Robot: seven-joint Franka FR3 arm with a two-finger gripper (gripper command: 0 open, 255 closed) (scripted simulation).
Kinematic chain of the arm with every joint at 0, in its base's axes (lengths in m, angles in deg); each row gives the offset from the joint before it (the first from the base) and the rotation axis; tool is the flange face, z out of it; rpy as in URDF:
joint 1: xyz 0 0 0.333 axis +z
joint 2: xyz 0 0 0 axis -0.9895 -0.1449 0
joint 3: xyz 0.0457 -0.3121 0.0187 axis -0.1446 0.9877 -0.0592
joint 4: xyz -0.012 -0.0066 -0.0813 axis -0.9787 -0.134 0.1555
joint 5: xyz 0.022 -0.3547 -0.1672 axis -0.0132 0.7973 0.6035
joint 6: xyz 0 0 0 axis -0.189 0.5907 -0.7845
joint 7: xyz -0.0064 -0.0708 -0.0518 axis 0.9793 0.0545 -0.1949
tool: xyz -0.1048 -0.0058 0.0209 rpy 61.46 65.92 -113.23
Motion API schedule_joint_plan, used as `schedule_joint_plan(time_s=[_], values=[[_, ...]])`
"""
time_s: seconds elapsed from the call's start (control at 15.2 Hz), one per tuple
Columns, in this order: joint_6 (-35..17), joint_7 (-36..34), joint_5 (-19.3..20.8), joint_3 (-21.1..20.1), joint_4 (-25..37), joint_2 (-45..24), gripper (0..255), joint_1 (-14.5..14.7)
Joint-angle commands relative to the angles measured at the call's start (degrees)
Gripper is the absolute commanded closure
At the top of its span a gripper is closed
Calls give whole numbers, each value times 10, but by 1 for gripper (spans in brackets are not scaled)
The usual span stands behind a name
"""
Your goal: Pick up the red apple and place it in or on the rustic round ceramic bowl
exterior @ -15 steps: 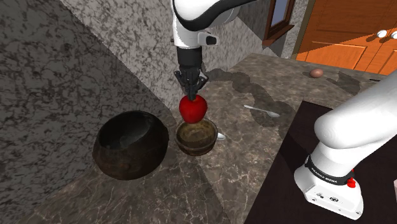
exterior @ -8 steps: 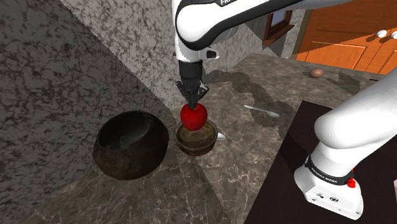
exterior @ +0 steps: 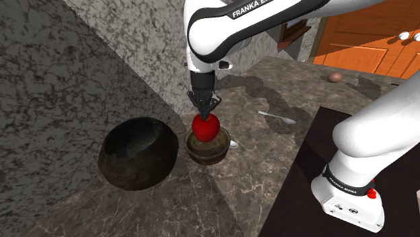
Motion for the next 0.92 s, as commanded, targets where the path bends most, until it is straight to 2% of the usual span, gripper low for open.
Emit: schedule_joint_plan(time_s=[0.0, 0.13, 0.2, 0.53, 0.79, 0.86], values=[[0, 0, 0, 0, 0, 0, 255, 0], [0, 0, 0, 0, 0, 0, 255, 0], [0, 0, 0, 0, 0, 0, 0, 0], [0, 0, 0, 0, 0, 0, 0, 0], [75, 4, 0, 25, 57, 19, 0, -1], [75, 4, 0, 25, 57, 19, 0, -1]])
